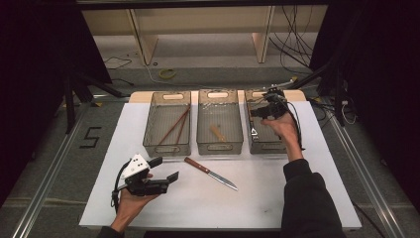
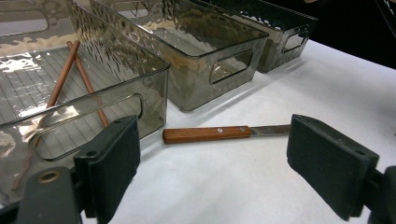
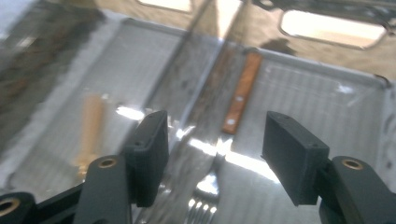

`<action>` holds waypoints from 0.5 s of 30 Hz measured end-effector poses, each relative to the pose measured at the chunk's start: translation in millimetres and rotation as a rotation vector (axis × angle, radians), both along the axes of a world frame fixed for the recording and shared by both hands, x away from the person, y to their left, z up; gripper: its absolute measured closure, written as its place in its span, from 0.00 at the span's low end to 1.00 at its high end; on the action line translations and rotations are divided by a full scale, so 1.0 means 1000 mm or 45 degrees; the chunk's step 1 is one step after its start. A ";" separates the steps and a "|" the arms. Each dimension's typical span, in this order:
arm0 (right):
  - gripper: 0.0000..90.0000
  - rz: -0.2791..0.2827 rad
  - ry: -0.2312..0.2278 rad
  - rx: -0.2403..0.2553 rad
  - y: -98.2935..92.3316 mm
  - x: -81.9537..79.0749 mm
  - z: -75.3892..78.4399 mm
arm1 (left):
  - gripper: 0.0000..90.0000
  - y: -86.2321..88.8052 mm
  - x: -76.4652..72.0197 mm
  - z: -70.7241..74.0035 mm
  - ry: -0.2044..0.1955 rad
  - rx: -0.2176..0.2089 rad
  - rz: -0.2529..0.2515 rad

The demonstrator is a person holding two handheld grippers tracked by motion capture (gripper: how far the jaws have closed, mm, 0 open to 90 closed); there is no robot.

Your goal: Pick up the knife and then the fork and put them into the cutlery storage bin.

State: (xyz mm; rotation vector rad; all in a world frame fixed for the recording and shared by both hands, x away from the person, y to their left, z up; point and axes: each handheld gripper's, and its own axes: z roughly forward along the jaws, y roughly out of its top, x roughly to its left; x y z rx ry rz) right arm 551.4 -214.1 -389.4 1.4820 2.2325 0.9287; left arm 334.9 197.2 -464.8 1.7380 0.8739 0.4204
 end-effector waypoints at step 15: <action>0.40 0.395 -0.155 0.108 0.047 -0.069 0.026 | 0.19 -0.001 0.000 0.000 -0.005 -0.001 0.000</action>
